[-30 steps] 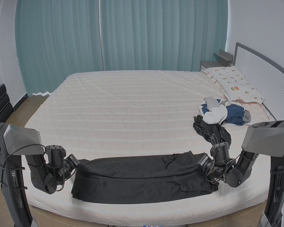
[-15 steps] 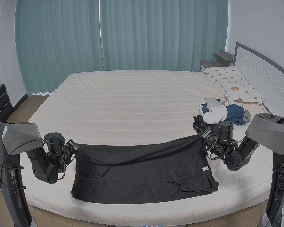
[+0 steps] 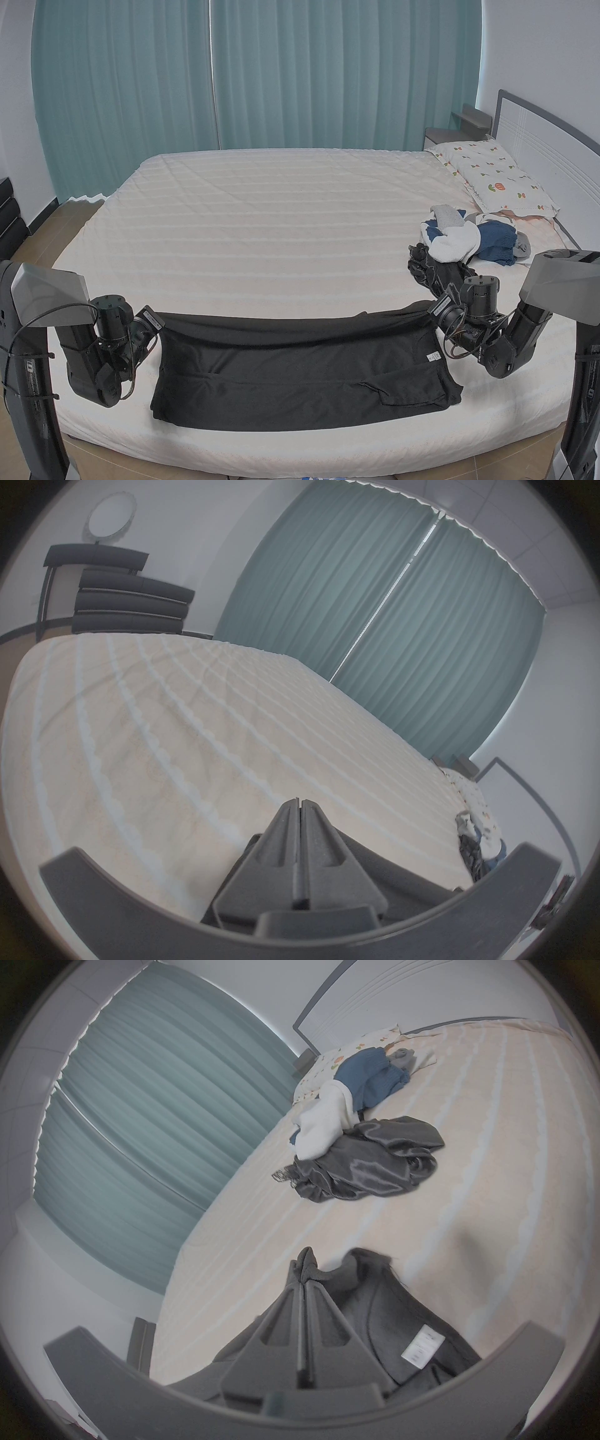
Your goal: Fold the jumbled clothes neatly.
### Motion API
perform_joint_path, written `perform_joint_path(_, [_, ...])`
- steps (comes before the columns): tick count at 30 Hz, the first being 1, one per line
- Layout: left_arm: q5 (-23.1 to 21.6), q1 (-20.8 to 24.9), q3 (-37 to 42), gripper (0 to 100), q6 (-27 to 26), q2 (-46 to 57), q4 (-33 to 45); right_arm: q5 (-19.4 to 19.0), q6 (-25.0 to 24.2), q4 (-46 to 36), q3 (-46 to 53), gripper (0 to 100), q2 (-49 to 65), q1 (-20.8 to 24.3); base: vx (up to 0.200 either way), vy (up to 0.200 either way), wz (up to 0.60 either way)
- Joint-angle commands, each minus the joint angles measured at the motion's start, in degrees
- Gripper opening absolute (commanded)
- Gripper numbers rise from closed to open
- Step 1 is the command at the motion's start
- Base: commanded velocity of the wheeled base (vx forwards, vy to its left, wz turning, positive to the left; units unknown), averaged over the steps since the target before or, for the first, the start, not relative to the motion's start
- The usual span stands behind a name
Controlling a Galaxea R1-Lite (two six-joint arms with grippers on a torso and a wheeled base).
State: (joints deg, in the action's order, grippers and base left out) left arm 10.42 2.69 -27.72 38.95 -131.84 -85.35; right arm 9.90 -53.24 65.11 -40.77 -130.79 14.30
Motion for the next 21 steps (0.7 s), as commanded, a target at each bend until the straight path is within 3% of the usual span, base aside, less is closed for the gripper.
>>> perform_joint_path(1, [-0.23, 0.38, 6.54, 0, -4.23, -4.57, -4.65, -0.49, 1.56, 0.19, 4.38, 0, -0.25, -0.06, 0.000, 0.000, 0.00])
perform_joint_path(7, [-1.02, 1.09, 9.70, 0, -5.73, -5.97, -4.65, -2.69, 2.79, 0.28, 7.19, 0, -2.01, 0.29, 0.000, 0.000, 0.00])
perform_joint_path(21, [-2.95, 1.70, 12.43, 0, -5.81, -5.97, -4.65, -2.69, 3.58, 0.37, 8.69, 0, -4.38, 0.47, 0.000, 0.000, 0.00])
